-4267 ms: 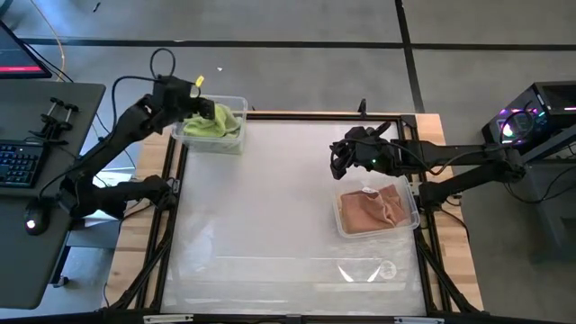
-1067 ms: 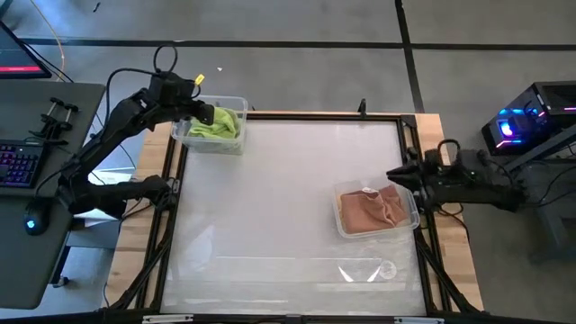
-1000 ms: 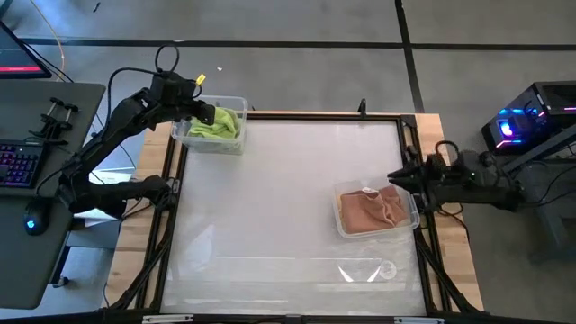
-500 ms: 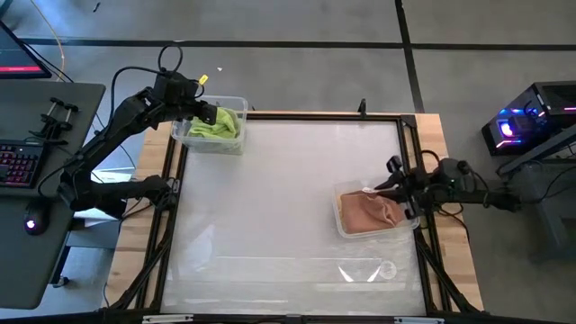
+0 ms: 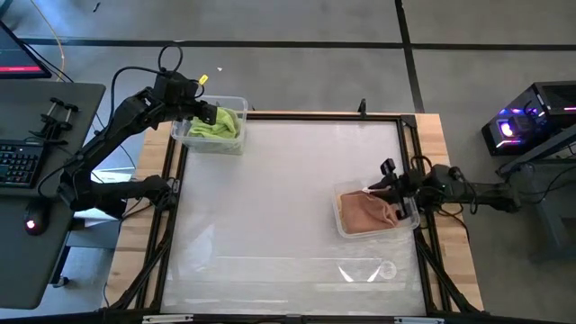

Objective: Sort towels by color in basket
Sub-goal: Return to Home Position

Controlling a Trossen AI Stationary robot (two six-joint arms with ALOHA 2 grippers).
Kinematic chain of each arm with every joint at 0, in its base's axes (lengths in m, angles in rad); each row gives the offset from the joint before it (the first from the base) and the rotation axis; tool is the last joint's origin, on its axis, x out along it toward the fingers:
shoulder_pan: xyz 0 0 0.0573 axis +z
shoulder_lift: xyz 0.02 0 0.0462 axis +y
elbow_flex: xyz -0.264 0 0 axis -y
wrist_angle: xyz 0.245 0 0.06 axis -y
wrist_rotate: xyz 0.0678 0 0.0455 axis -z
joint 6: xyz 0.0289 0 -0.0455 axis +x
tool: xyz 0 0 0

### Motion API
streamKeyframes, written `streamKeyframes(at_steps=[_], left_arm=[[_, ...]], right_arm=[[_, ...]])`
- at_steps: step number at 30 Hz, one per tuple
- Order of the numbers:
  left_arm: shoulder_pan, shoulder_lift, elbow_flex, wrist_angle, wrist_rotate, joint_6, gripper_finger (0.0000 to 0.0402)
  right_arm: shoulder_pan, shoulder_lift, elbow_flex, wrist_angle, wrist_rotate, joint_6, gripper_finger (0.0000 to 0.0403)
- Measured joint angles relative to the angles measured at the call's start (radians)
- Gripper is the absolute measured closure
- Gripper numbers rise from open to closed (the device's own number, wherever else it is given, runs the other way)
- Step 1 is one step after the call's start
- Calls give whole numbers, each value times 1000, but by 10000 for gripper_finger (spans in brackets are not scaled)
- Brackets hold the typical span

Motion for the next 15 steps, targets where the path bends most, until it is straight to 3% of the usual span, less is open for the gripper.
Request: streamKeyframes(at_steps=[4, 9, 15], left_arm=[[0, 0, 0, 0, 0, 0, 280], [0, 0, 0, -1, 0, -2, 280], [0, 0, 0, -1, 0, -1, 280]], right_arm=[[39, 0, 0, -19, -5, 23, 344], [117, 0, 0, 16, 81, -53, 344], [156, 1, 0, -78, 147, -71, 344]])
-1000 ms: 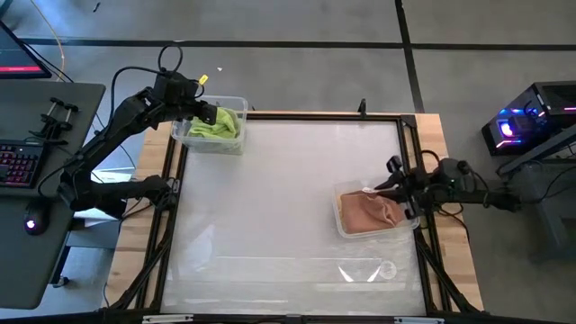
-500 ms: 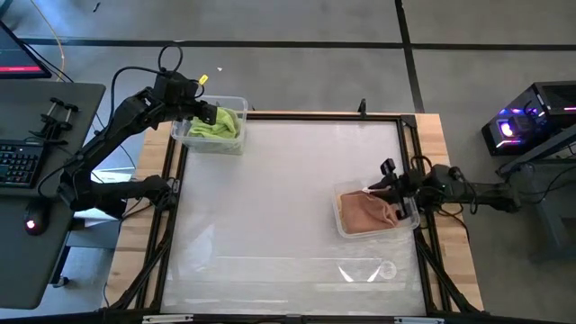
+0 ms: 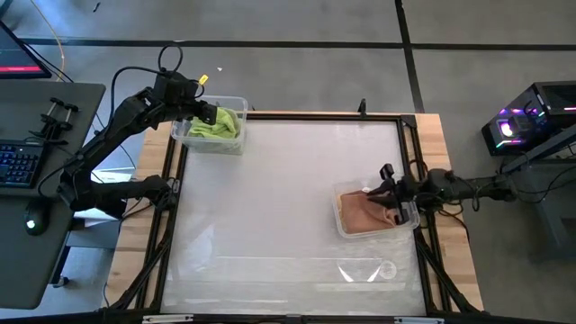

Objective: Sort towels by color in basket
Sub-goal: Return to Home Position

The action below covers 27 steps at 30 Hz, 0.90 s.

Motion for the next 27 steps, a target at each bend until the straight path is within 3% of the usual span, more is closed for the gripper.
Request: streamKeyframes(at_steps=[7, 13, 18, 23, 27], left_arm=[[0, 0, 0, 8, 0, 4, 280], [-34, -19, 0, 71, 7, 86, 280], [-128, -54, 0, 223, 50, 142, 280], [-259, -60, 0, 431, 65, 133, 280], [-333, -60, 0, 493, 66, 93, 280]], right_arm=[[-1, 1, 2, -98, 2, 135, 344], [-1, 2, 0, -121, -1, -36, 344], [-1, 2, 0, -121, -1, -136, 344], [-1, 2, 0, -120, -1, -100, 344], [-1, 2, 0, -120, -1, -47, 344]])
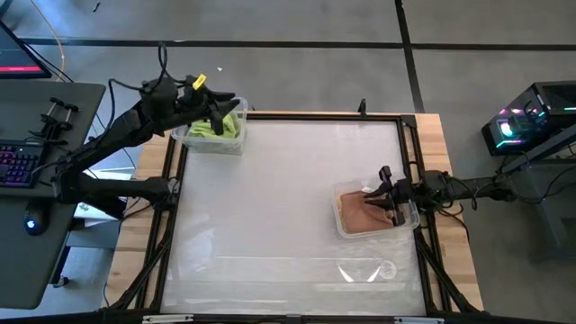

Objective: Sort towels by color in basket
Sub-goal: Return to Home Position

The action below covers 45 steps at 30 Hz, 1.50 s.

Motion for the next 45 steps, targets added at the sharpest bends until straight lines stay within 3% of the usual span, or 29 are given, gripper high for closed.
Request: streamKeyframes(at_steps=[16, 20, 22, 25, 28, 37, 40, 45], left_arm=[[-43, 1, 0, -1, -6, -32, 280], [-86, -6, 0, 40, -59, -361, 280], [-129, -27, -21, 44, -120, -435, 280], [-230, -77, -109, 74, -192, -457, 280], [-336, -167, -251, 198, -197, -428, 280], [-509, -470, -744, 970, -167, -106, 280], [-533, -571, -841, 1034, -105, -51, 280], [-547, -747, -964, 1019, -100, -49, 280]], right_arm=[[0, 0, 0, 1, 0, 24, 344], [0, 0, 0, 1, 0, 24, 344], [0, 0, 0, 1, 0, 24, 344], [0, 0, 0, 1, 0, 23, 344], [0, 0, 0, 1, 0, 24, 344], [0, 0, 0, 0, 0, 23, 344], [0, 0, 0, 0, 0, 23, 344], [0, 0, 0, 0, 0, 23, 344]])
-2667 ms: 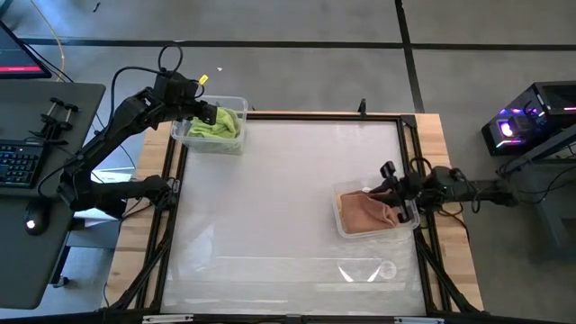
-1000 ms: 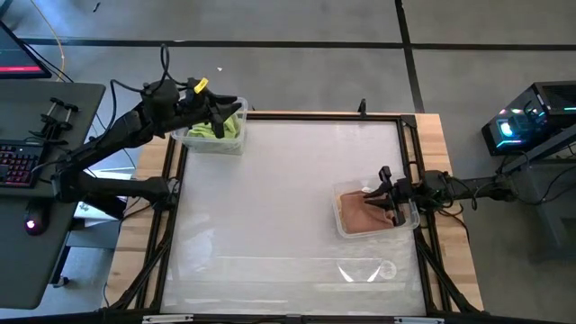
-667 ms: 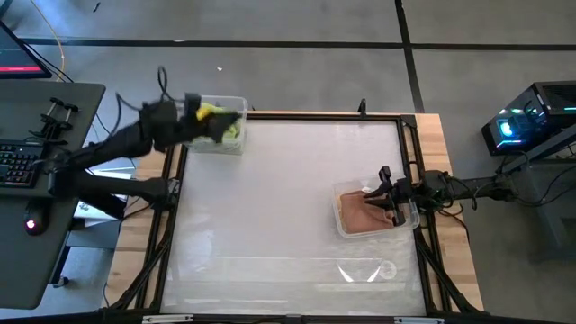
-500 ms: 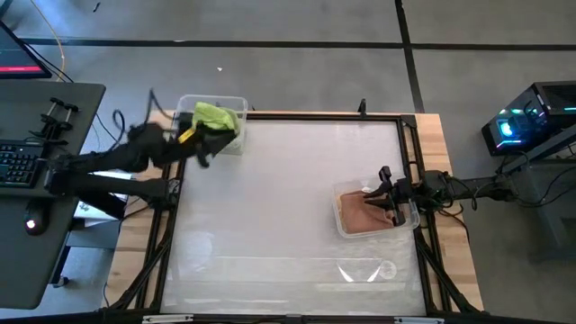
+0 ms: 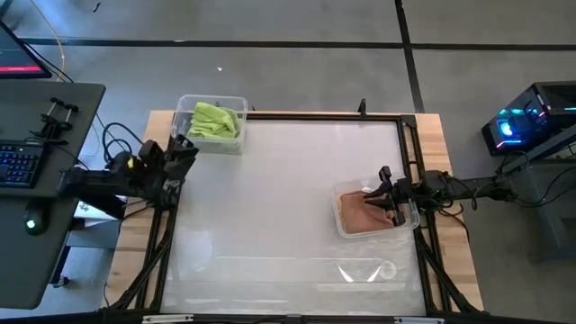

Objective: Sort towels by color in basket
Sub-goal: Return to Home Position

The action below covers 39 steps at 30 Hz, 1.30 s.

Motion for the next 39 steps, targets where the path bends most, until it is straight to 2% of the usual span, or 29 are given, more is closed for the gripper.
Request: streamKeyframes(at_steps=[9, 13, 26, 33, 39], left_arm=[[5, -231, -148, -41, -1, -37, 280], [6, -230, -199, -66, -2, -45, 280], [71, -230, -198, -608, -19, -115, 280], [77, -230, -197, -639, 128, 43, 280], [60, -230, -197, -639, 133, 115, 280]], right_arm=[[0, 0, 0, 0, 0, 0, 344], [0, 0, 0, -1, 0, 0, 344], [0, 2, 0, -1, 0, 0, 344], [0, 2, 0, -1, 0, 0, 344], [0, 2, 0, -1, 0, 0, 344]])
